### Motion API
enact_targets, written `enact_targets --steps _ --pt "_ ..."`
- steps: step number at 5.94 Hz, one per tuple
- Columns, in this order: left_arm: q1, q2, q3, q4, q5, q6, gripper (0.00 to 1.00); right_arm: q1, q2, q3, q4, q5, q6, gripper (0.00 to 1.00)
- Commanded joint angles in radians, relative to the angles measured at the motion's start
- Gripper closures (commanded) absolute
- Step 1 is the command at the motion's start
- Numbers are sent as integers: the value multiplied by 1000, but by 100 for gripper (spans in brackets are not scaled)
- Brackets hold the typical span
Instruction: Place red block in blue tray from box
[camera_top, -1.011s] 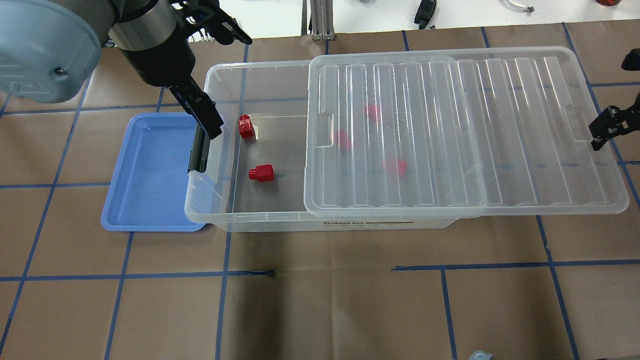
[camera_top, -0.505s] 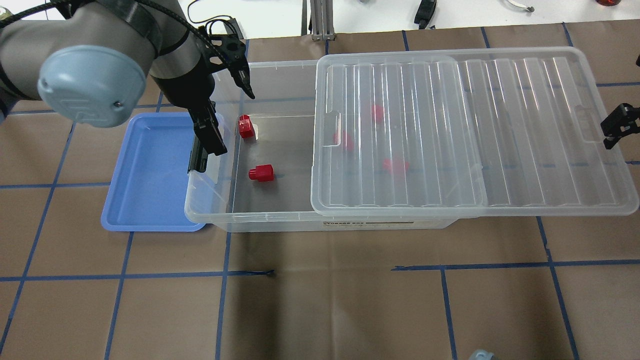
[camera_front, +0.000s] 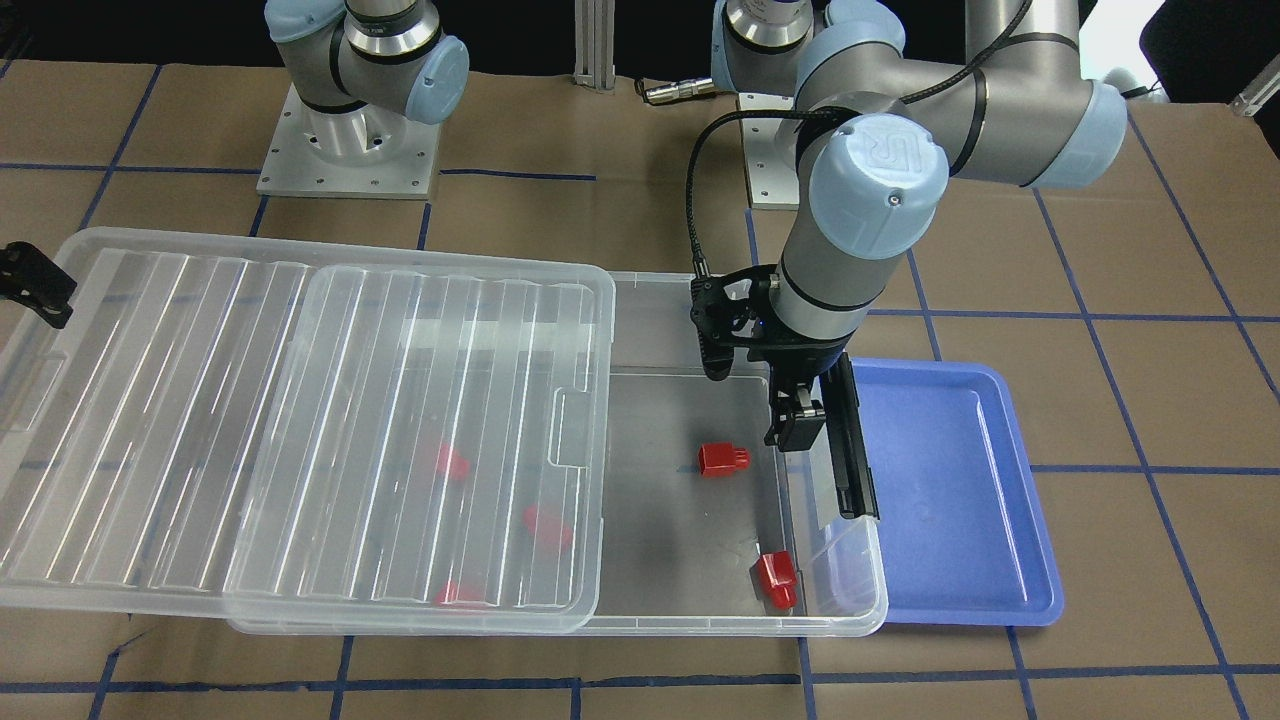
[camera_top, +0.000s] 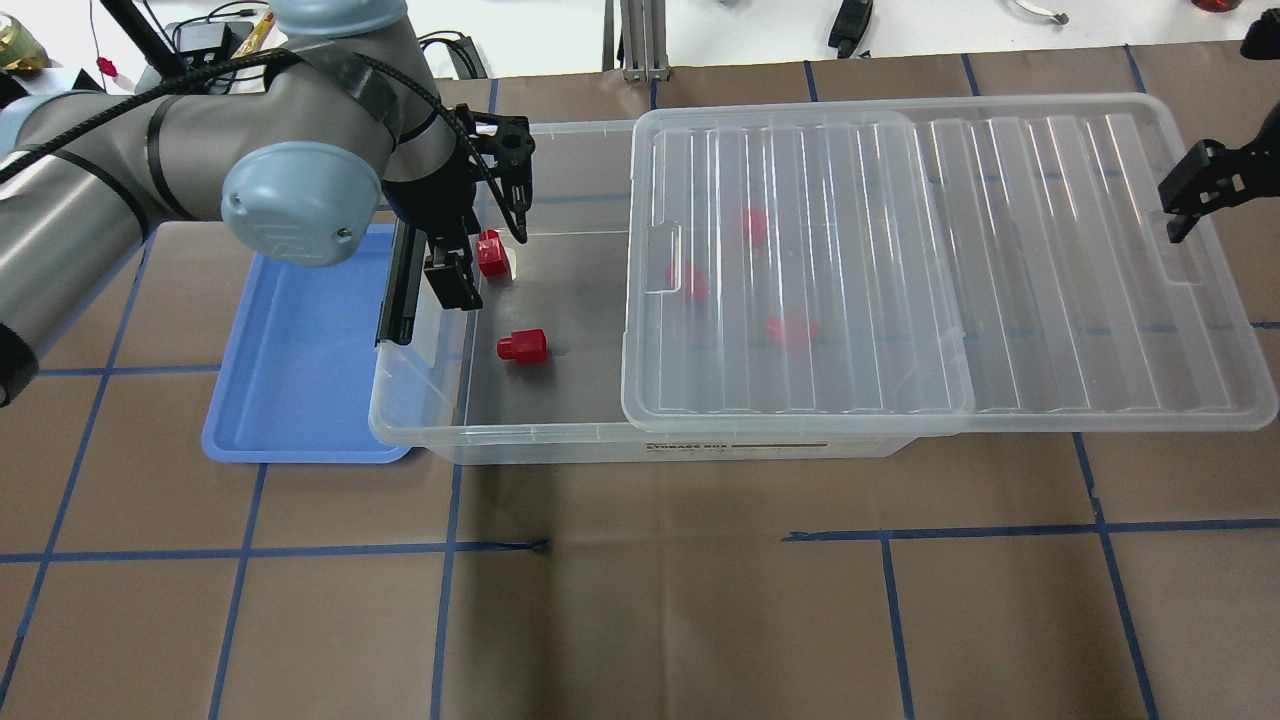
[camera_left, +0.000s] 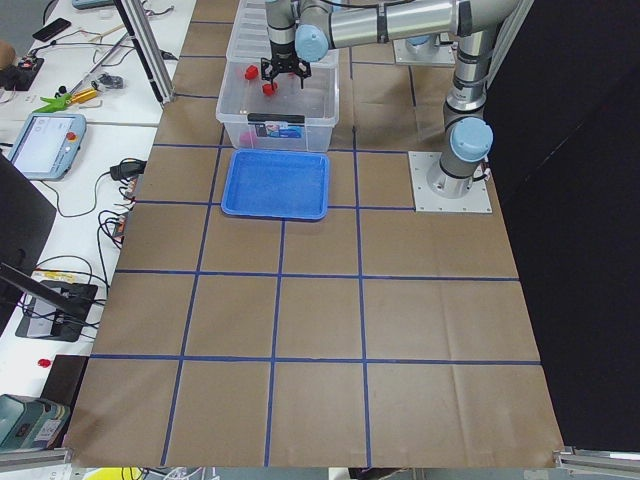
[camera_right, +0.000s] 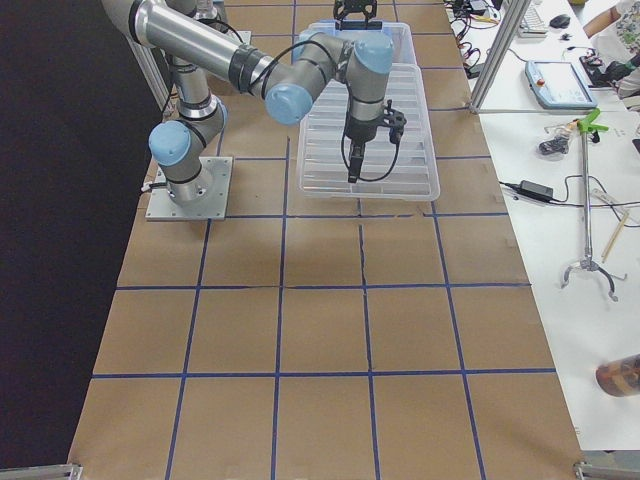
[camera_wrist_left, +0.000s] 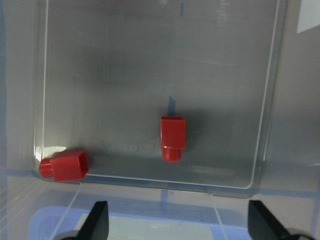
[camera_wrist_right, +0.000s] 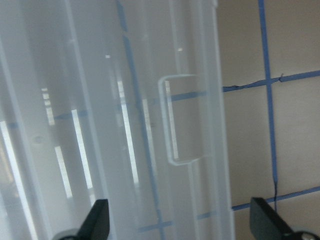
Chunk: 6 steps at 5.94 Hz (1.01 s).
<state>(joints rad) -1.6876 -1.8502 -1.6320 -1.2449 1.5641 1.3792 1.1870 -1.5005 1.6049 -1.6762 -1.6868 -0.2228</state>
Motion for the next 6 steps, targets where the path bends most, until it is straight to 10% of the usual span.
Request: enact_targets --steps 1,5,6 --pt "-9 -93 -56 150 -2 29 3 164 -3 -136 184 82 208 0" --pt "-10 -211 -143 335 -6 23 4 399 -3 -183 237 96 387 0" --pt "-9 -210 -153 346 -4 26 25 401 -4 -183 239 98 387 0"
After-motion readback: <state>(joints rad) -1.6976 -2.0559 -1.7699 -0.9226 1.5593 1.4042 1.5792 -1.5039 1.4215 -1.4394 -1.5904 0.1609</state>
